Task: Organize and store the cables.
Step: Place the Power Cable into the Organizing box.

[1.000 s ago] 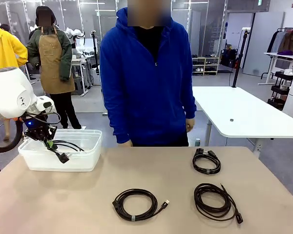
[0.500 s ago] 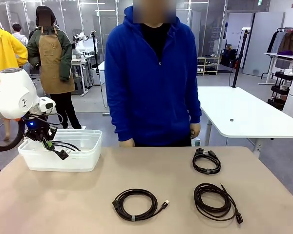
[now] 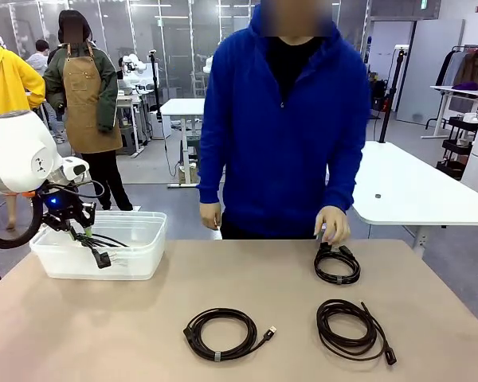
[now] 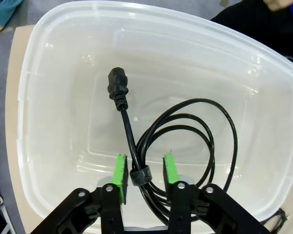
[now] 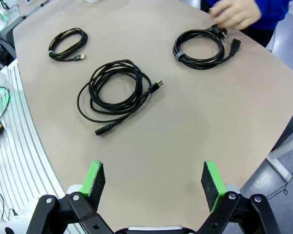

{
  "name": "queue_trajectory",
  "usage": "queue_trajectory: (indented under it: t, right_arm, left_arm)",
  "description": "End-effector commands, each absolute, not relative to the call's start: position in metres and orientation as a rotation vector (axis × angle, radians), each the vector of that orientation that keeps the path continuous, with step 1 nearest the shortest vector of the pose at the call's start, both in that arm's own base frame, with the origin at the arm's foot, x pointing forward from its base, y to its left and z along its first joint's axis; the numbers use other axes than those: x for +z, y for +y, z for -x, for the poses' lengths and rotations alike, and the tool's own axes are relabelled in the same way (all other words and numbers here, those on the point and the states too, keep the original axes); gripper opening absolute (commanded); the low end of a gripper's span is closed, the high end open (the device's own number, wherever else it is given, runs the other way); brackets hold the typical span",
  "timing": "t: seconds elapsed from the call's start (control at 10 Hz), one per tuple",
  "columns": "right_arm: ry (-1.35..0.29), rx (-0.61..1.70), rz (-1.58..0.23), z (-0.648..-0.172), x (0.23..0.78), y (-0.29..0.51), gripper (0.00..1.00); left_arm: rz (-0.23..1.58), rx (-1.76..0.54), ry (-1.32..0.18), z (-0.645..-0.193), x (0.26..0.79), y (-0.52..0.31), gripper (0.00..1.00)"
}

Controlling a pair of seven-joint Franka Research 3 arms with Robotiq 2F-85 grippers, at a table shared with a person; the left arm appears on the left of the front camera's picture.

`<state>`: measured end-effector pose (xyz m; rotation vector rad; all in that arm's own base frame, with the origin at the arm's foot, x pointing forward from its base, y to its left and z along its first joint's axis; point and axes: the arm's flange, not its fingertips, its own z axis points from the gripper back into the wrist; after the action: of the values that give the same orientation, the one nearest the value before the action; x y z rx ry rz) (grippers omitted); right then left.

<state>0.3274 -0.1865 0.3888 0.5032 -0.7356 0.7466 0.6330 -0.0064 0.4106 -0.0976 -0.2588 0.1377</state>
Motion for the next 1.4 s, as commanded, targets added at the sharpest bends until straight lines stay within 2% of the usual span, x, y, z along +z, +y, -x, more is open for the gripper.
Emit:
queue_trajectory:
  t: [0.0,0.1,0.2,0.5,1.3]
  right_arm:
    - [-0.735,0.721,-0.511,-0.3295,0.3908,-0.1864,1.00]
    - [-0.735,0.721,-0.511,-0.3295,0.3908,-0.1864,1.00]
    - [-0.735,0.721,-0.511,-0.3295,0.3908,-0.1864,1.00]
    - [-0.735,0.721,-0.511,-0.3295,0.3908,-0.1864,1.00]
    - [-0.735,0.721,-0.511,-0.3295,0.3908,-0.1864,1.00]
  left_arm:
    - [0.108,0.137,-0.234,-0.6389,0.4118,-0.0032,0.60]
    - [0.110,0.139,-0.231,-0.6385,0.4118,-0.0030,1.00]
    - [0.108,0.141,-0.232,-0.6384,0.4119,-0.0032,0.98]
    - [0.150,0.145,-0.236,-0.6371,0.4135,-0.0012,1.00]
    - [0.119,0.157,-0.249,-0.6327,0.4108,-0.0051,1.00]
